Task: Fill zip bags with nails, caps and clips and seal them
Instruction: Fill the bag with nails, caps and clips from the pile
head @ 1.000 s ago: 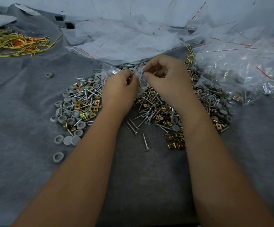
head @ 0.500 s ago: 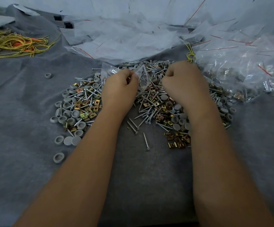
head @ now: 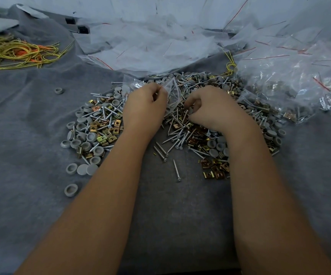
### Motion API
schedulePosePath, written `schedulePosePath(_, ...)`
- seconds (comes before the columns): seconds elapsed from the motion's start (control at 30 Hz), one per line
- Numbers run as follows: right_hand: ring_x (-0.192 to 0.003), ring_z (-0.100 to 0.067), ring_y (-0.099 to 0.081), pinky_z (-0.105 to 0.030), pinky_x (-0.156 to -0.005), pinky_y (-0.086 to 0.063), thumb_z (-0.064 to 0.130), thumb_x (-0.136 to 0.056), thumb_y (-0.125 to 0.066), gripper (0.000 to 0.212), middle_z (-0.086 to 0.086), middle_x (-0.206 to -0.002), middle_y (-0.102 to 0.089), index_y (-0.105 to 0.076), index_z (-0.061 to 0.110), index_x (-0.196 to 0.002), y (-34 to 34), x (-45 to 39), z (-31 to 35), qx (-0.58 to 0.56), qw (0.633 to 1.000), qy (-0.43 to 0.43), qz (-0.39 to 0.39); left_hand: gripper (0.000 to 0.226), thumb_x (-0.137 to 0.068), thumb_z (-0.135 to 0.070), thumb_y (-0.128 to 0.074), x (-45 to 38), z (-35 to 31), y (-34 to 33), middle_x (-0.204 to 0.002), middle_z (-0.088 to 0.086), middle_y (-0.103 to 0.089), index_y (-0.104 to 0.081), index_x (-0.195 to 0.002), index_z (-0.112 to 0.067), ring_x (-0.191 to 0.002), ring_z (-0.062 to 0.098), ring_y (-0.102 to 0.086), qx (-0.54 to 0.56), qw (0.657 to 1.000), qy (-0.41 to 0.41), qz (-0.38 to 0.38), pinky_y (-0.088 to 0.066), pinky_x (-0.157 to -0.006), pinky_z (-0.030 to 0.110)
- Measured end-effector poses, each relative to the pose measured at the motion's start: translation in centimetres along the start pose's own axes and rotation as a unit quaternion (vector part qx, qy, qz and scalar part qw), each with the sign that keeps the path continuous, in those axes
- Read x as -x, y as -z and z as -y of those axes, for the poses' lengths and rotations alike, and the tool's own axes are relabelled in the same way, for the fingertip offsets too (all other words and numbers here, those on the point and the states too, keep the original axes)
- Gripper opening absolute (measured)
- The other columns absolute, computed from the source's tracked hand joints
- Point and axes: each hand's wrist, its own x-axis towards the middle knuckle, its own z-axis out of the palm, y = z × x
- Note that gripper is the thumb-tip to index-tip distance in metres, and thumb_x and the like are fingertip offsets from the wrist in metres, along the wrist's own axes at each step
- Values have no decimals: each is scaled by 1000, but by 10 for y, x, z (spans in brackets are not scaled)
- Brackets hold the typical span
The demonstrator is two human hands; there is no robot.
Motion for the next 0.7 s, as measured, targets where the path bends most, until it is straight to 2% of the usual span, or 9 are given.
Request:
schedulePosePath(0.1,-92,-20,-59,-30,-79,-47,6,-82,-65,36,4,-98,-59,-71,32,-107,-3,0,0,4,1000,12,-20,27,-98,-33,-46,0,0,0,-58,-4,-52,-68,-91,-19,-50,11,-43,5,1000,0,2,-28,-52,27)
schedulePosePath(0.2,-94,-20,-61,-31,-82,-50,4,-83,-64,36,2,-103,-63,-72,31,-106,-4,-1,0,5,999,16,-30,26,-98,-32,-47,0,0,0,-57,-5,-51,-69,-92,-19,-49,11,-42,12,1000,1,2,-27,-51,27)
schedulePosePath(0.37,-92,-21,-62,-37,-85,-53,1,-83,-60,31,-1,-101,-67,-71,27,-95,-10,-2,3,-13,999,13,-44,26,-99,-32,-47,1,0,0,-57,-6,-51,-68,-92,-19,-49,11,-42,12,1000,1,4,-28,-52,27)
schedulePosePath(0.47,-91,-22,-62,-36,-82,-52,3,-85,-57,27,0,-98,-67,-72,25,-94,-12,-4,2,-19,996,13,-85,26,-99,-32,-47,0,0,0,-57,-5,-50,-68,-92,-18,-49,12,-42,15,1000,1,4,-29,-52,27)
schedulePosePath(0.57,-86,-18,-60,-38,-79,-52,8,-87,-55,21,3,-92,-66,-68,23,-94,-13,-6,1,-67,985,22,-158,26,-99,-31,-47,1,-1,0,-56,-6,-50,-68,-90,-18,-49,11,-42,14,1000,-1,5,-27,-52,27)
schedulePosePath(0.7,-65,-1,-53,-23,-64,-49,8,-82,-60,17,11,-74,-61,-64,24,-83,-11,-6,6,-203,951,57,-226,24,-99,-31,-47,1,-1,1,-57,-6,-51,-64,-85,-21,-50,10,-43,3,1000,-6,4,-27,-51,26)
